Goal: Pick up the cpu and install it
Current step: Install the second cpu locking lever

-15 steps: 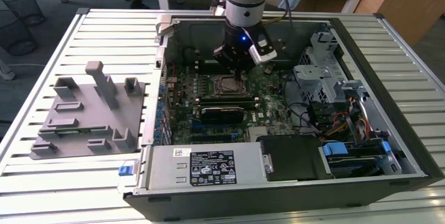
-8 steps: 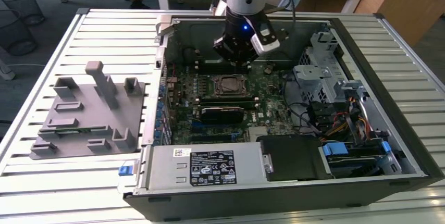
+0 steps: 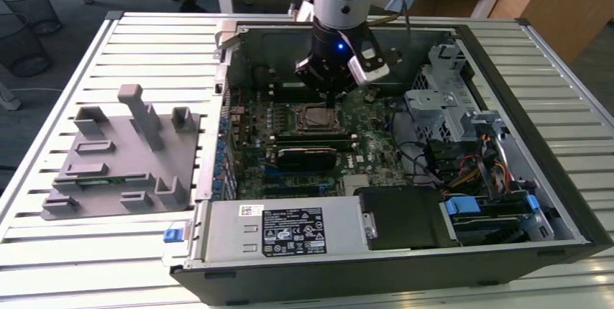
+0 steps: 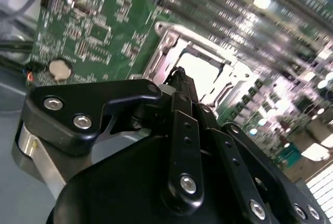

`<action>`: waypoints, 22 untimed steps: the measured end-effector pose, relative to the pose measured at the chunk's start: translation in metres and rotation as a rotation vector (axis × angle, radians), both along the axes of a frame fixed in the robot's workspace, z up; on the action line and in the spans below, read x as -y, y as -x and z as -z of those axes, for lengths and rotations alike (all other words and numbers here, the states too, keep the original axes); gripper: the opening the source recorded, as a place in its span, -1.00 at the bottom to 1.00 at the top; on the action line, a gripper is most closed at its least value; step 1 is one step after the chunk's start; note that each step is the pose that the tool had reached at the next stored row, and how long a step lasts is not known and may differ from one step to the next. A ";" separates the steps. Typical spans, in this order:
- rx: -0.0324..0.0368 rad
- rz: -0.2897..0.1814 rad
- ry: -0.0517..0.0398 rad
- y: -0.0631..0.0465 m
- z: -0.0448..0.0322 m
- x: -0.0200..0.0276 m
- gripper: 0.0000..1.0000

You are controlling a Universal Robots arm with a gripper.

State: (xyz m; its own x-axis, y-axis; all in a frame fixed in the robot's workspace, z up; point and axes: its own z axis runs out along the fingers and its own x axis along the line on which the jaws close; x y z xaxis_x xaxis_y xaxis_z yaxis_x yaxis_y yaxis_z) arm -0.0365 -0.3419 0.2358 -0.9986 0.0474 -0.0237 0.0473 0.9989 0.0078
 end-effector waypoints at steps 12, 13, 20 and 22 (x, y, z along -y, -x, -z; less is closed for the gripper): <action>-0.0045 -0.023 -0.0053 0.000 0.0027 0.0228 -0.79; -0.0046 -0.024 -0.0053 0.000 0.0030 0.0240 -0.79; -0.0045 -0.025 -0.0073 0.008 0.0044 0.0359 -0.79; -0.0044 -0.025 -0.0072 0.014 0.0047 0.0371 -0.79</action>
State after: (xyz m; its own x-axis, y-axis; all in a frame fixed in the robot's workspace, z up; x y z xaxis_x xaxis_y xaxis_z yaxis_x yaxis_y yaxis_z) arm -0.0507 -0.3790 0.2311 -0.9996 0.0229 -0.0190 0.0226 0.9996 0.0149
